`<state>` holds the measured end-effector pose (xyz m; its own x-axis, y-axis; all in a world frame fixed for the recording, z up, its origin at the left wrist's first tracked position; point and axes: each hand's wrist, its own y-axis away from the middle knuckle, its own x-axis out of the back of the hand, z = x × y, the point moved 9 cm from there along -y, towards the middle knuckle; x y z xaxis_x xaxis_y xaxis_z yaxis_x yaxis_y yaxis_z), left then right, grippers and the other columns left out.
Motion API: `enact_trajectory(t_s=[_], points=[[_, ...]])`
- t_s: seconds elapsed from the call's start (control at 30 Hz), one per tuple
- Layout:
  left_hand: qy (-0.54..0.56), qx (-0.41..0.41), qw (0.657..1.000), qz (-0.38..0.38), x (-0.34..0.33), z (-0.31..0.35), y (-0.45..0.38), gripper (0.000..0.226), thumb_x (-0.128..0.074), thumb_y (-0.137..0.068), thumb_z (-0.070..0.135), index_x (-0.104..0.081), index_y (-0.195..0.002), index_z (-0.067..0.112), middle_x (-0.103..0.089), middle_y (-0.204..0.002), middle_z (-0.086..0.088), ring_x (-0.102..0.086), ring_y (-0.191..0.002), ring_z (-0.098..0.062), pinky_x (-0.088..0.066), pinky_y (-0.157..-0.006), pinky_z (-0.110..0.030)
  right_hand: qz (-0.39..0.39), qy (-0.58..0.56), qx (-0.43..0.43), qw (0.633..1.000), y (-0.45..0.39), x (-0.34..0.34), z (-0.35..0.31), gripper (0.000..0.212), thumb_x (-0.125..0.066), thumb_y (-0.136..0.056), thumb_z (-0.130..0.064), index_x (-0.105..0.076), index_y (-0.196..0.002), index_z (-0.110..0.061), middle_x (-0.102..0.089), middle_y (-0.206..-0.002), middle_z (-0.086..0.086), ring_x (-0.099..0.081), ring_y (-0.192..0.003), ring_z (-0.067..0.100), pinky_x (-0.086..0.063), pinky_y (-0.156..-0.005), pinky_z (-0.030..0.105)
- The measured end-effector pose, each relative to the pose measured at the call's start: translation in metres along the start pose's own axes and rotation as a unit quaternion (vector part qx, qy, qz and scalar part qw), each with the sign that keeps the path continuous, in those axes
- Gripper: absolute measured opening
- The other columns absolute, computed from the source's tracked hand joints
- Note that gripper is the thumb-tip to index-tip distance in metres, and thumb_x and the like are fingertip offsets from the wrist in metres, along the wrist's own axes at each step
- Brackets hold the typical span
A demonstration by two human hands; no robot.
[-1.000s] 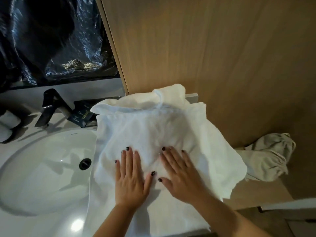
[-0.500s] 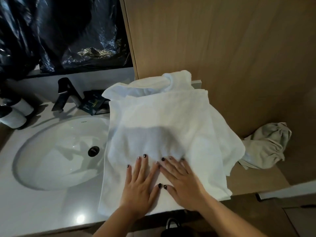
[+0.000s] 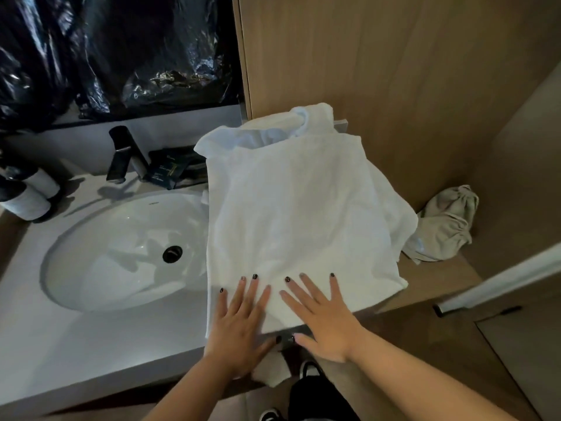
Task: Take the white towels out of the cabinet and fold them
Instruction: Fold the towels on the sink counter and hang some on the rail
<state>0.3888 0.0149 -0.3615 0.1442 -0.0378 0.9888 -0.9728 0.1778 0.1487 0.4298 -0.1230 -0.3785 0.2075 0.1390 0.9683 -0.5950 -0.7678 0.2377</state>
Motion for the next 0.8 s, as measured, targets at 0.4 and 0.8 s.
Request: enact_trajectory(t_s=[0.4,0.8], points=[[0.049,-0.022,0.998,0.019,-0.004,-0.011,0.017,0.084,-0.071,-0.085,0.045,-0.032,-0.153,0.014,-0.030,-0.157,-0.019,-0.027,-0.145,-0.040,-0.032,-0.112,-0.059,0.076,-0.058,-0.269,0.958,0.098,-0.007,0.109,0.075,-0.040,-0.099,-0.019,0.011,-0.153,-0.015,0.009,-0.164,0.005,0.019,-0.146,0.013,0.010,-0.120,0.029],[0.102,-0.098,0.990,0.022,0.031,0.077,-0.052,0.074,-0.021,-0.102,0.057,0.026,-0.151,0.029,0.041,-0.154,0.002,0.042,-0.140,-0.016,0.020,-0.116,-0.040,0.408,-0.586,-0.574,0.399,0.173,-0.024,0.127,0.025,-0.056,-0.096,-0.011,-0.060,-0.120,-0.017,-0.059,-0.110,0.002,-0.057,-0.091,0.015,-0.046,-0.076,0.028]])
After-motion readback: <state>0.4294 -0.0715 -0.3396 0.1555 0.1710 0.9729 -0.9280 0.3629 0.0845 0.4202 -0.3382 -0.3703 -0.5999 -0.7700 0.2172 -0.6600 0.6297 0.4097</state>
